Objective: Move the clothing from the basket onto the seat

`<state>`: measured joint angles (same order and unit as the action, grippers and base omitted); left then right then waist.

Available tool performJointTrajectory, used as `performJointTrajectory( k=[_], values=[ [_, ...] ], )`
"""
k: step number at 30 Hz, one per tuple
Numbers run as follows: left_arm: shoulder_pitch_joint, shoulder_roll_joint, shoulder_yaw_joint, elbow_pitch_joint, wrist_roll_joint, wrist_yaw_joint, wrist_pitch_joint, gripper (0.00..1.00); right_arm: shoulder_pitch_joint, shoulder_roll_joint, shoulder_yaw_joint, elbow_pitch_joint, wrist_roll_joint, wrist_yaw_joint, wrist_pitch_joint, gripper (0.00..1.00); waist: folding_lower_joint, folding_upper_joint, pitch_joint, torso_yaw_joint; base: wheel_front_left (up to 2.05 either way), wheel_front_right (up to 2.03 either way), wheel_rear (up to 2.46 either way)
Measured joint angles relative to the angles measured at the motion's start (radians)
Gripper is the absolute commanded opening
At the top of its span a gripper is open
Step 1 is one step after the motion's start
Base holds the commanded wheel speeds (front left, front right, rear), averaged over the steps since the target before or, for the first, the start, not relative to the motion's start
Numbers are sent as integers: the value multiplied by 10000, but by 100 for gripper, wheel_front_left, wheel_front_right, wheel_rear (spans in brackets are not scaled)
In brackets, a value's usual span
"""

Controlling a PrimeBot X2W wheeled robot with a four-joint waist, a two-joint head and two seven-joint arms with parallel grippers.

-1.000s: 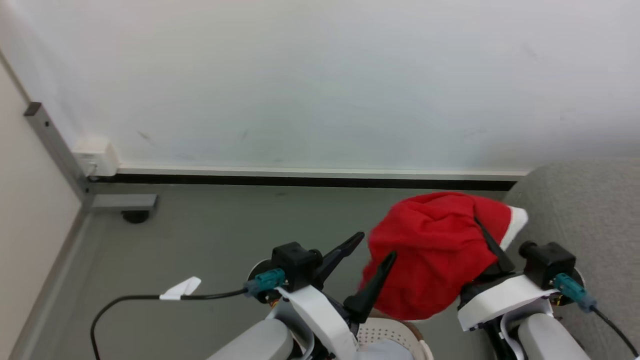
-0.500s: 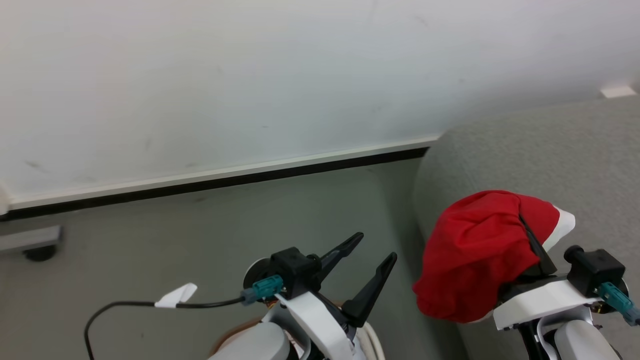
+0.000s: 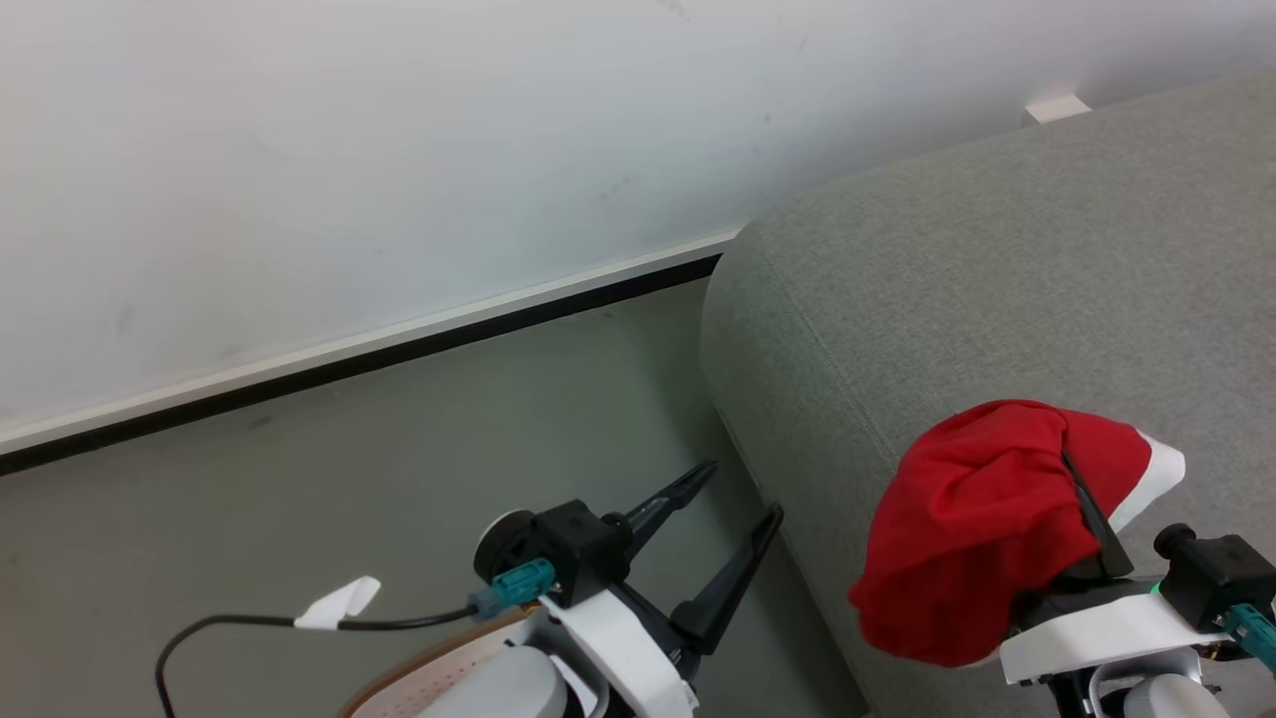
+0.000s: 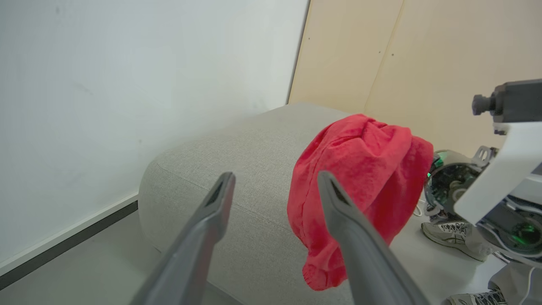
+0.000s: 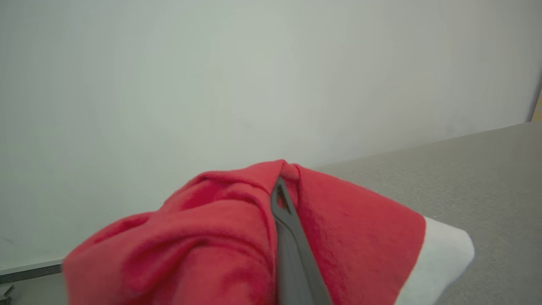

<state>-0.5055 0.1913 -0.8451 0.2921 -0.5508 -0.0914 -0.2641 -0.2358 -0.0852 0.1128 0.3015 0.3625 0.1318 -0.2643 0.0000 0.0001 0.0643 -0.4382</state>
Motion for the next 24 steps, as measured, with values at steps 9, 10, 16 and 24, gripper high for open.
performJointTrajectory(
  k=[9, 10, 16, 24],
  values=[
    [41, -127, 144, 84, 372, -171, 0, 100, -202, -113, -134, -121, 0, 0, 2, 0, 0, 0, 252, -116, 0, 0, 0],
    [38, -127, 138, 82, 395, -201, 0, 100, -334, -148, -226, -138, 0, 0, 0, 0, -1, 0, 315, -97, 0, 0, 0],
    [-105, 48, 121, -12, 437, -244, 0, 100, -1486, -447, -679, 196, 117, 0, 0, 0, 0, 0, 870, 105, 0, 0, 0],
    [-688, 713, 198, -441, 477, -314, 207, 100, -3683, -1415, -1053, 1490, 815, 0, 115, 0, 1, 0, 2156, 514, 0, 0, 0]
  ],
)
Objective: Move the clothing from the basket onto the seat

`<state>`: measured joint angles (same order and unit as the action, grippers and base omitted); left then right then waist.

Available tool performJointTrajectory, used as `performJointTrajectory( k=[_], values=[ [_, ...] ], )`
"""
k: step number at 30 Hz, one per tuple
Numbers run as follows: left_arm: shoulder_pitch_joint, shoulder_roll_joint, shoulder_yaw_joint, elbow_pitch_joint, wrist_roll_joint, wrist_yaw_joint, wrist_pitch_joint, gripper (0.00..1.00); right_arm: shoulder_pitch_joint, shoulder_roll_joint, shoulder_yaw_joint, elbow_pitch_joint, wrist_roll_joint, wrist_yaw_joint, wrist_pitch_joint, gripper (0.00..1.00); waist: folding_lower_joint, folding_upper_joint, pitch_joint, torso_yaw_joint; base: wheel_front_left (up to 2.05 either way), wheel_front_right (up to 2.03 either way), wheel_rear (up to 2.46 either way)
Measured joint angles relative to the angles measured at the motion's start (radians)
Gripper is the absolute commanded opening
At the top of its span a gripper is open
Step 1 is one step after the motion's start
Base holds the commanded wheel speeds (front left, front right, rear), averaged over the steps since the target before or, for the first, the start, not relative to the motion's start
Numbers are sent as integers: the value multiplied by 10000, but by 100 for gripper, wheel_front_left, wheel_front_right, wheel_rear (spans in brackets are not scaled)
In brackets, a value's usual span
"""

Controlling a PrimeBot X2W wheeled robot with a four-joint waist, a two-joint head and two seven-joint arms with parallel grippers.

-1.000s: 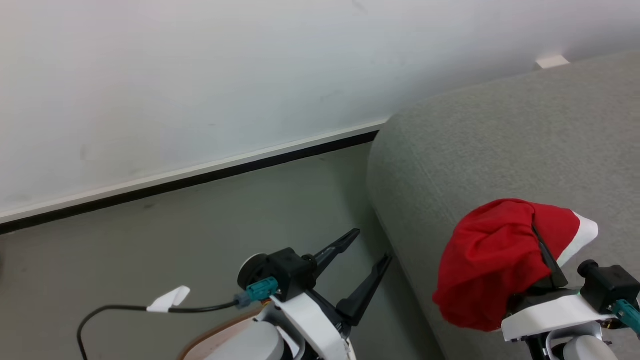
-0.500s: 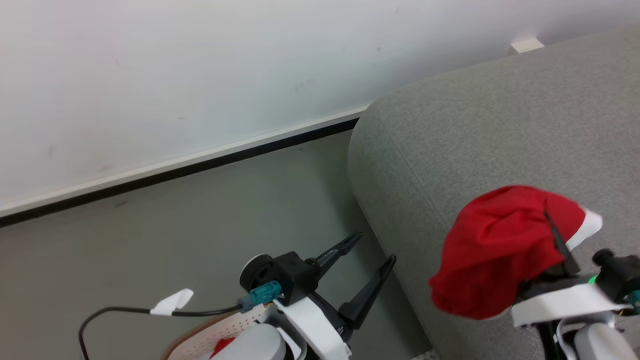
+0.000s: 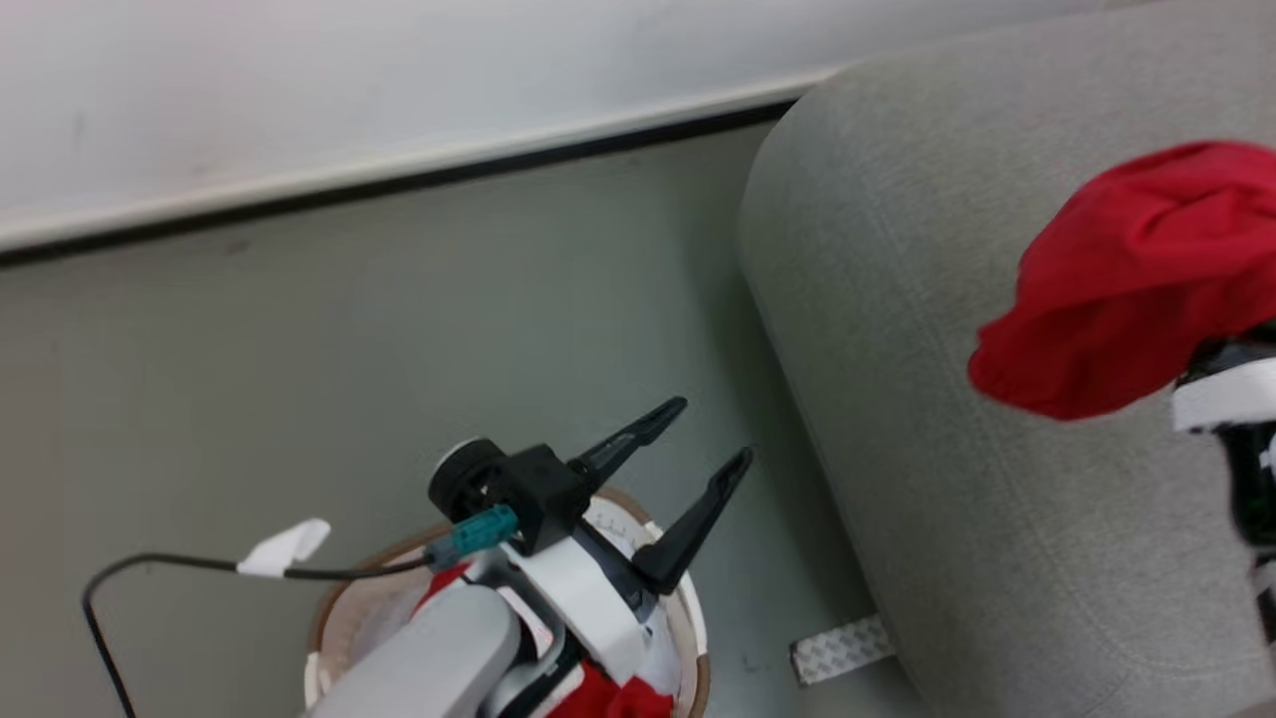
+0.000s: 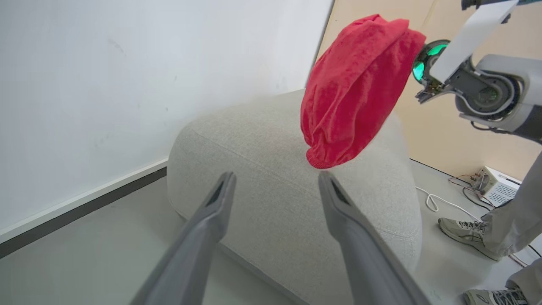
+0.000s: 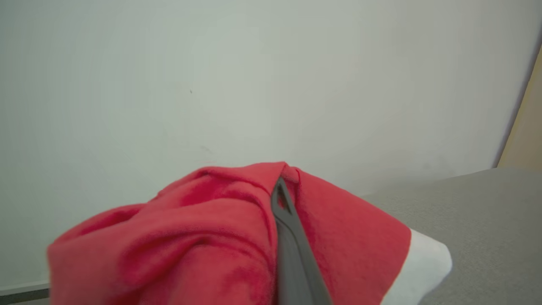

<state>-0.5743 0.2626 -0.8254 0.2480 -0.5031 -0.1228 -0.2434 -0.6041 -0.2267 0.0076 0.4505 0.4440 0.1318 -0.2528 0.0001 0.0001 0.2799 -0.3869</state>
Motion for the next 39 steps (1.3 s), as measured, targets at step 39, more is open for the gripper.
performJointTrajectory(
  k=[39],
  values=[
    [-965, 1870, 627, -1787, 23, 355, 673, 100, -5137, -2719, -2050, 6554, -2288, 2, 3568, 23, 0, -1, 3885, 1631, 0, 0, 0]
  ],
)
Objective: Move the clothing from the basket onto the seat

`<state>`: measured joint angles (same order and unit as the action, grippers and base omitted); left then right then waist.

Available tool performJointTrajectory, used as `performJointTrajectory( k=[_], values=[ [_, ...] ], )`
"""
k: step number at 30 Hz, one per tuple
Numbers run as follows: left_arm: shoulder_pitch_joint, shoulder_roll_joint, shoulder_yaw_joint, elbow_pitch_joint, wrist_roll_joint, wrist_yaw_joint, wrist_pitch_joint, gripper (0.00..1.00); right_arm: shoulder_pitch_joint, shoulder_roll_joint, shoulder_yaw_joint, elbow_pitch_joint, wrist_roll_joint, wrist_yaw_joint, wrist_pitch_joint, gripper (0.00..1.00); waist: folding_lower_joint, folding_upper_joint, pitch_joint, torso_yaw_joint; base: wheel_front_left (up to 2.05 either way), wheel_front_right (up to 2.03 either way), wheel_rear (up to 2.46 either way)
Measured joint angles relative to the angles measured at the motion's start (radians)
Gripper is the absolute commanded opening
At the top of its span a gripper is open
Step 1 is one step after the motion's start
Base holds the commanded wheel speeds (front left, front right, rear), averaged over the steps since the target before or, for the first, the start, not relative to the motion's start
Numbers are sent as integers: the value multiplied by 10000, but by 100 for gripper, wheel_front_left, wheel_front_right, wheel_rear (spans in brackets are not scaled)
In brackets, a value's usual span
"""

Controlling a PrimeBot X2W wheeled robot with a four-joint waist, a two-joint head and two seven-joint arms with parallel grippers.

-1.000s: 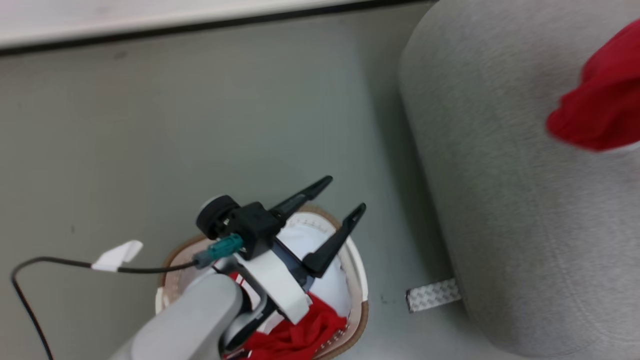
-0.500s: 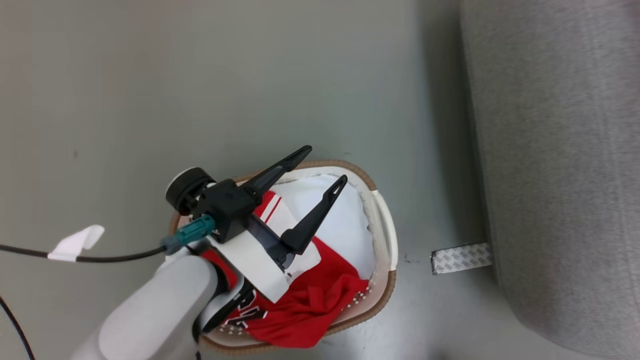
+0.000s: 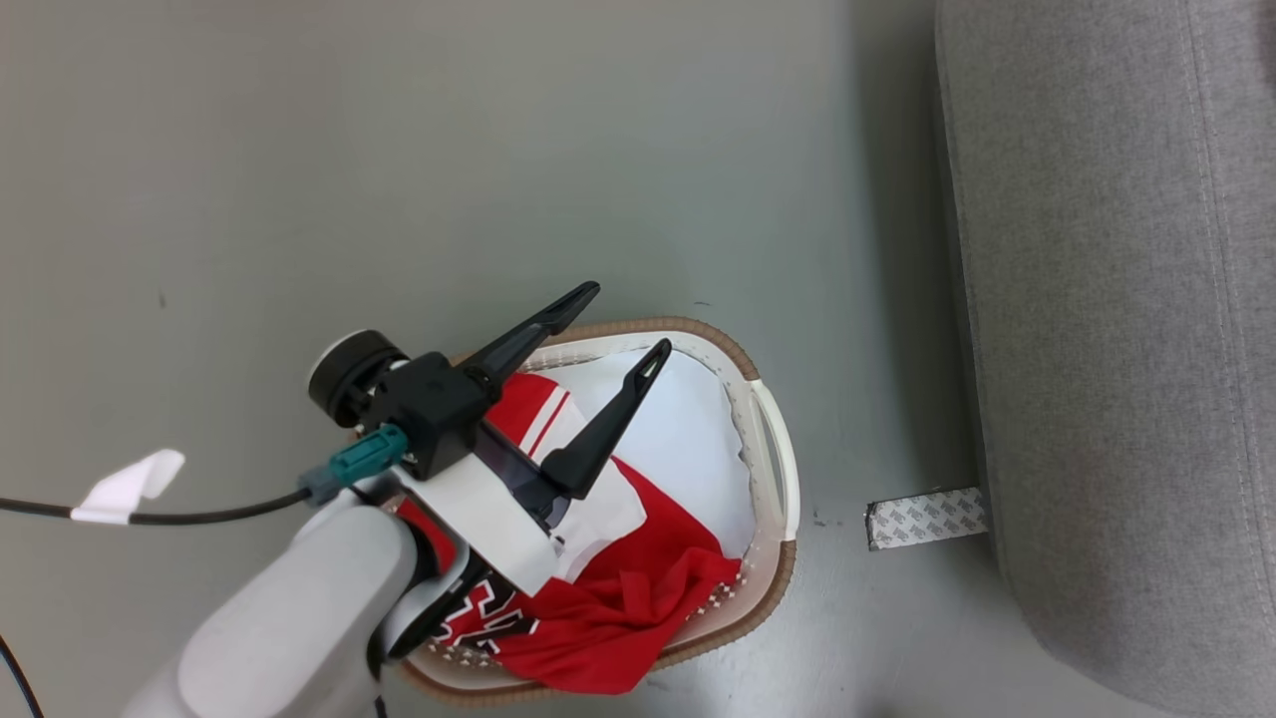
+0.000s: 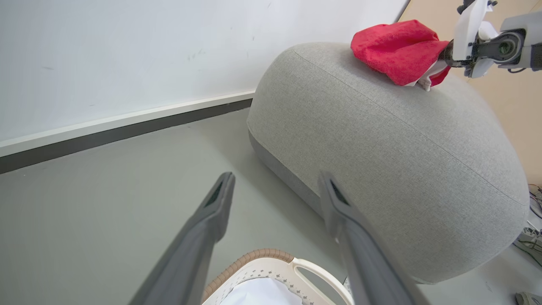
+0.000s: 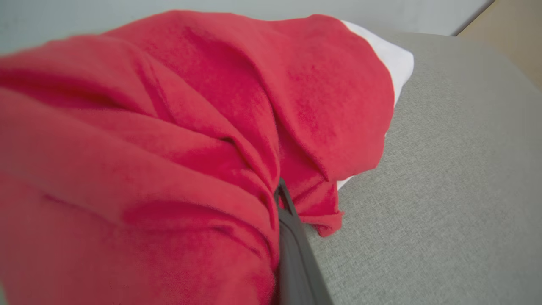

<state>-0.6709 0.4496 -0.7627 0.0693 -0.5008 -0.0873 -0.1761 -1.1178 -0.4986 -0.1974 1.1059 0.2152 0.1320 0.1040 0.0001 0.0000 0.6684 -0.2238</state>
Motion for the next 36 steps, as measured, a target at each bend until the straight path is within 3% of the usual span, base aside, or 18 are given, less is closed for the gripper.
performJointTrajectory(
  k=[1, 2, 3, 9, 14, 18, 24, 30, 33, 36],
  values=[
    [0, 4, 2, 6, -4, 2, 0, 100, 2, 25, 23, -6, -15, 0, 105, 41, 0, 0, -19, -8, 0, 0, 0],
    [0, 4, -2, 21, -19, 4, 0, 100, 6, 23, 29, -13, -19, -2, 163, 76, 0, 0, -43, -17, 0, 0, 0],
    [1, -4, -10, 35, -21, 19, -2, 100, 12, 8, 36, -19, -35, -2, 228, 100, 0, 0, -77, -26, 0, 0, 0],
    [84, -194, -104, 347, -130, 44, -190, 100, 292, 140, 462, -79, -52, 0, 796, 100, 0, 0, -531, -67, 0, 0, 0],
    [281, -387, -84, 834, -267, 58, -401, 100, 854, 104, 1450, -424, 389, 0, 1528, 100, -1, 0, -1245, -71, 0, 0, 0],
    [562, -602, -23, 1264, -403, 61, -587, 100, 1555, -157, 2349, -1030, 1151, 0, 2025, 100, -1, 1, -1962, -35, 0, 0, 0],
    [1090, -878, 341, 1862, -755, 176, -807, 100, 2559, -1083, 3678, -2564, 2278, -2, 2545, 100, -2, 0, -3241, 122, 0, 0, 0],
    [1706, -1012, 1032, 2084, -909, 385, -853, 100, 3508, -1816, 4533, -4589, 3427, 0, 2059, 100, -3, 0, -4575, 390, 0, 0, 0],
    [1958, -1093, 1505, 2048, -963, 537, -869, 100, 4037, -2228, 4583, -5478, 3785, -2, 1534, 100, -4, 0, -5137, 611, 0, 0, 0],
    [2317, -1070, 1983, 2010, -963, 625, -880, 100, 4598, -2240, 4449, -6249, 4008, 0, 961, 100, -4, 0, -5607, 886, 0, 0, 0]
  ],
)
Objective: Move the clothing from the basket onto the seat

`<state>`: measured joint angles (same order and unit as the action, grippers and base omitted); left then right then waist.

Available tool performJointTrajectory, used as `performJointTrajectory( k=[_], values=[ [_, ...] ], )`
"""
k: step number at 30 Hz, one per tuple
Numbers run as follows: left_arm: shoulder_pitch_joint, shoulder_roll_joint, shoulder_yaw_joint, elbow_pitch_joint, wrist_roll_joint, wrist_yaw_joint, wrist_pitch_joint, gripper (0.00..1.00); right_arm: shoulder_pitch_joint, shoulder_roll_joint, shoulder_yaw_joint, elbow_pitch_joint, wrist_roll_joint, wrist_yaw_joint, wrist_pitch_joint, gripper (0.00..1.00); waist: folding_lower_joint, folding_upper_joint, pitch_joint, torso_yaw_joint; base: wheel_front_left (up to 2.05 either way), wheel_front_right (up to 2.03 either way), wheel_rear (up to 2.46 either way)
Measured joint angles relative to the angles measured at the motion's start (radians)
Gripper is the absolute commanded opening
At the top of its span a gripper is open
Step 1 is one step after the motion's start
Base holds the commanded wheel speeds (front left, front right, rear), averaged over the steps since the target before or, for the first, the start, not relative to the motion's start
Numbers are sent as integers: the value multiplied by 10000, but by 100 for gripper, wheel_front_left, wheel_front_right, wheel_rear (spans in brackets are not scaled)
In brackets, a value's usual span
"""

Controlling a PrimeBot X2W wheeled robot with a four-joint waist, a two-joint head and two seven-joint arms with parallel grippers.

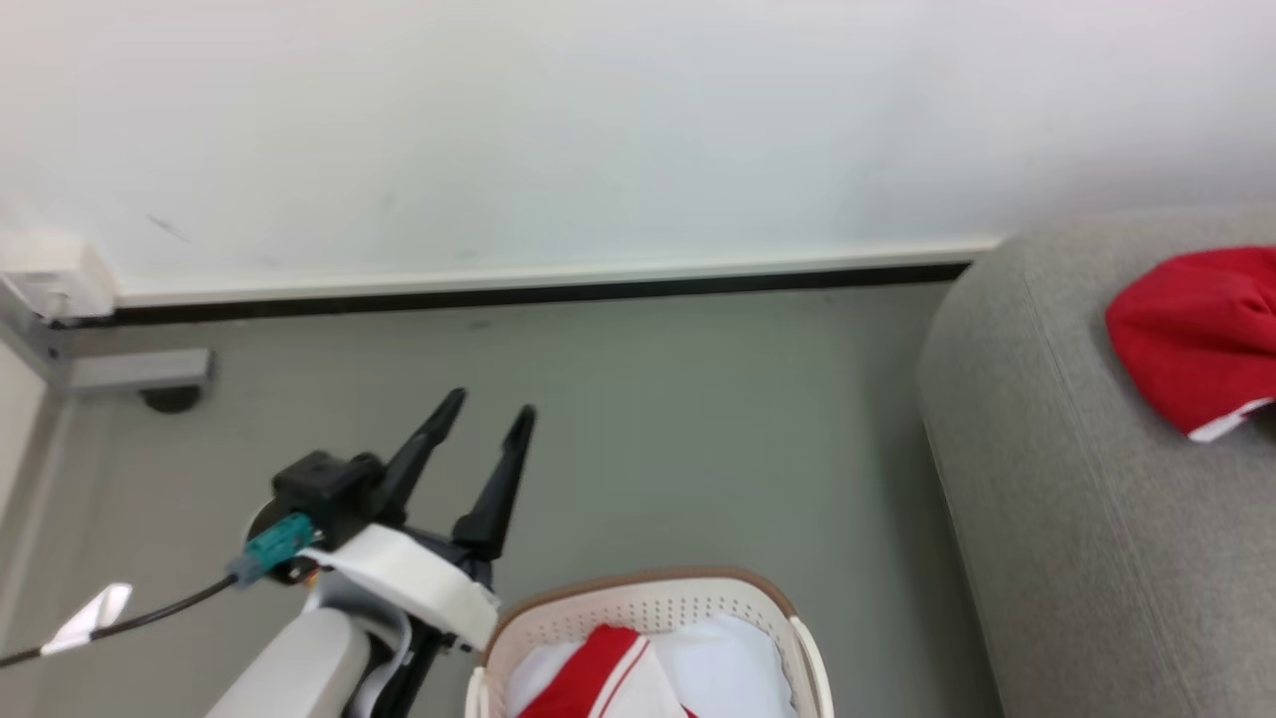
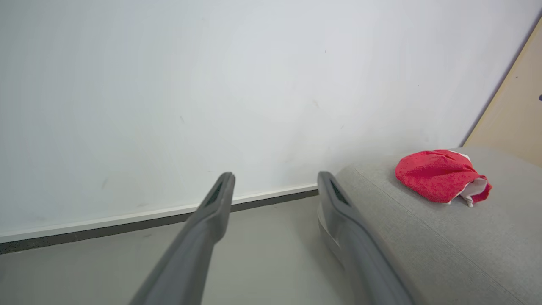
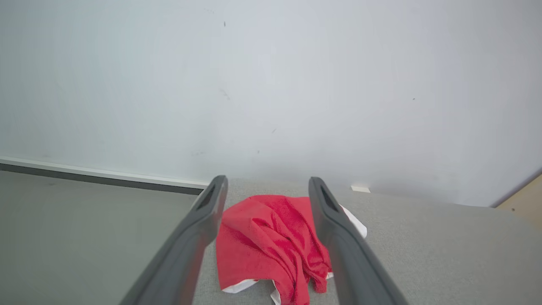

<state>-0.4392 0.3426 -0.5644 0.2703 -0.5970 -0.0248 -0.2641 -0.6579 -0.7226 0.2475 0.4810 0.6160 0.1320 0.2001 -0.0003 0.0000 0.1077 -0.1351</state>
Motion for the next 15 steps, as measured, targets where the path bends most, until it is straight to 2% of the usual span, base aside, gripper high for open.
performJointTrajectory(
  k=[3, 6, 12, 15],
  values=[
    [428, 12, 476, -56, 12, 100, 0, 100, 727, 215, -297, -569, 2, -2, -525, 100, 0, 0, -412, 269, 0, 0, 0],
    [924, -67, 940, -102, 81, 263, 0, 100, 1504, 725, -765, -1034, -10, -2, -1024, 100, 0, 0, -794, 498, 0, 0, 0],
    [1830, -221, 1893, -178, 487, 788, 0, 100, 3112, 2119, -1745, -2314, -585, -2, -1870, 100, -1, 0, -1244, 824, 0, 0, 0],
    [2207, -424, 2370, -263, 763, 872, 0, 100, 3948, 2867, -2232, -2777, -928, -2, -2224, 100, 0, 0, -1294, 874, 0, 0, 0]
  ],
)
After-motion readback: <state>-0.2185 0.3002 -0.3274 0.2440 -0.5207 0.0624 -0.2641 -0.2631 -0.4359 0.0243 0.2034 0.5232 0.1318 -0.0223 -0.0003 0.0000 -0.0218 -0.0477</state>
